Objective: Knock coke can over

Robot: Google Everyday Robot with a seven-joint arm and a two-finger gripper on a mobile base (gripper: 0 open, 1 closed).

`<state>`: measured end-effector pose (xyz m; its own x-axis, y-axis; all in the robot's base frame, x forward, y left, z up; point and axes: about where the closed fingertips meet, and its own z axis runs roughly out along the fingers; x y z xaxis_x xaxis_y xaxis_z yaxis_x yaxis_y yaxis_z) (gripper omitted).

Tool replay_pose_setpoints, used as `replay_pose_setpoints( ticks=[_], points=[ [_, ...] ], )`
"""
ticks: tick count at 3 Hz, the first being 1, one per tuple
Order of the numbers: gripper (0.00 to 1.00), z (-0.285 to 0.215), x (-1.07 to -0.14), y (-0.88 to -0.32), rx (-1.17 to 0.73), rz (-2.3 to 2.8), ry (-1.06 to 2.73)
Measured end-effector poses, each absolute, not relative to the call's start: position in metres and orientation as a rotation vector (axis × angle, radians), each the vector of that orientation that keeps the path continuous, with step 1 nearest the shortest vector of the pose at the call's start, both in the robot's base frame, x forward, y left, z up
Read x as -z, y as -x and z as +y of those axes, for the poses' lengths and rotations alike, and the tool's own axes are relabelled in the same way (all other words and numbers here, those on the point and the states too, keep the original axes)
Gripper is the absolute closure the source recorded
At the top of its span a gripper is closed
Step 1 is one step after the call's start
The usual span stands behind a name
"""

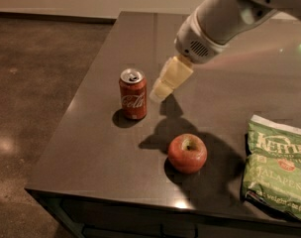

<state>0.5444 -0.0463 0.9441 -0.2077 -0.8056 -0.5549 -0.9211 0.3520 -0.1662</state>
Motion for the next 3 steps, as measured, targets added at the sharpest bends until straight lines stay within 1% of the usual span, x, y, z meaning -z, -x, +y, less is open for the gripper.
replay_pose_setpoints(
  ticks=[1,3],
  points=[
    [0.00,-0.017,-0.932,-0.542,-0.362,2.025,1.513],
    [0.00,0.024,-0.917,-0.534,-0.461,1.953,1.553]
  ],
)
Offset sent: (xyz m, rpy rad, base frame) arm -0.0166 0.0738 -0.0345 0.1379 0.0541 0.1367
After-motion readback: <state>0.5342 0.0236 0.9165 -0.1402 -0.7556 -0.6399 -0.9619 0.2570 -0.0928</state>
